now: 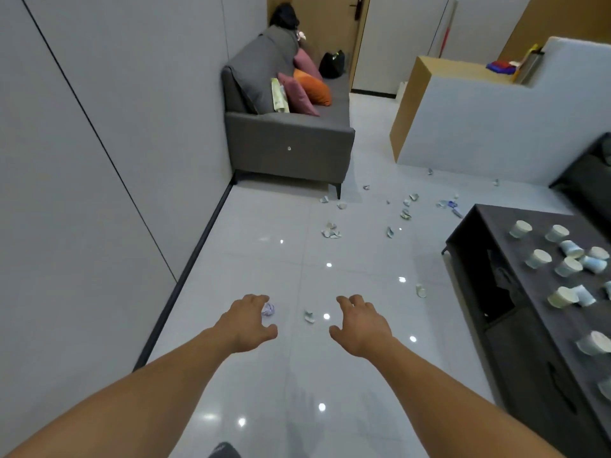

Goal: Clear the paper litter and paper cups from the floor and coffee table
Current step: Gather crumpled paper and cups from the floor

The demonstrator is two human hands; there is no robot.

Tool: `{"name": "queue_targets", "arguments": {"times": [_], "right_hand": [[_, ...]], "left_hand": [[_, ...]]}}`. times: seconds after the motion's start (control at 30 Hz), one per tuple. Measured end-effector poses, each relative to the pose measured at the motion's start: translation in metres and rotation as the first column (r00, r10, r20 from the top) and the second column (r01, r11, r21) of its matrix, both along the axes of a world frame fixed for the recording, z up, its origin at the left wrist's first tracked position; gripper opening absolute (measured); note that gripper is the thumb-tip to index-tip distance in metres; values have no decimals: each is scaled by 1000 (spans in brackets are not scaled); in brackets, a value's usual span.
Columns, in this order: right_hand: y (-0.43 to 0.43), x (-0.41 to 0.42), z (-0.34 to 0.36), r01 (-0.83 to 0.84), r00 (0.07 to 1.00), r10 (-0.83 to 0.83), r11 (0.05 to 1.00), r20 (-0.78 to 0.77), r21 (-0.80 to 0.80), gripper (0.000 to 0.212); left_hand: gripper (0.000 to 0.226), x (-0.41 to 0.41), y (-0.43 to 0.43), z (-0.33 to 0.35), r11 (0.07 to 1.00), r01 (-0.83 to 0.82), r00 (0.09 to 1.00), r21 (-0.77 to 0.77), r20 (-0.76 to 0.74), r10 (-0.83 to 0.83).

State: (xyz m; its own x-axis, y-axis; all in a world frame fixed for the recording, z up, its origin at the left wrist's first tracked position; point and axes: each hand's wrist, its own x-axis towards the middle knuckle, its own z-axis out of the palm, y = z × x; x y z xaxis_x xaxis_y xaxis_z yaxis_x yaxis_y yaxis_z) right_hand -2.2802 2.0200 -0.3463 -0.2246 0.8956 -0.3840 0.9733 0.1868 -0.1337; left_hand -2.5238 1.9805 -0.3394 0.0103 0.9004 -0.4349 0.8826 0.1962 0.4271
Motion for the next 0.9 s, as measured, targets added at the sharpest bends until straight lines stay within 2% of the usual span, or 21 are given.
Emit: {"name": "queue_targets", "arguments": {"times": [0.27, 0.4, 0.53, 0.73, 0.9], "right_hand": [[144, -21, -42, -28, 998, 34, 992, 48, -122, 69], [224, -48, -83, 3, 999, 5, 984, 43, -181, 67], [284, -68, -130, -1, 1000, 9, 965, 29, -261, 66], [366, -89, -258, 7, 999, 12, 916, 46, -401, 63], [418, -92, -414, -49, 992, 100, 876, 81, -479, 59]], "left_hand": [[78, -16, 146, -50, 997, -8, 997, -74, 79, 14], [78, -35, 240, -93, 992, 9, 995, -122, 104, 4], [77, -52, 298, -132, 983, -19, 990, -180, 137, 44], [72, -75, 360, -249, 958, -91, 982, -271, 138, 133], [74, -60, 380, -401, 930, -153, 963, -335, 159, 216]]}}
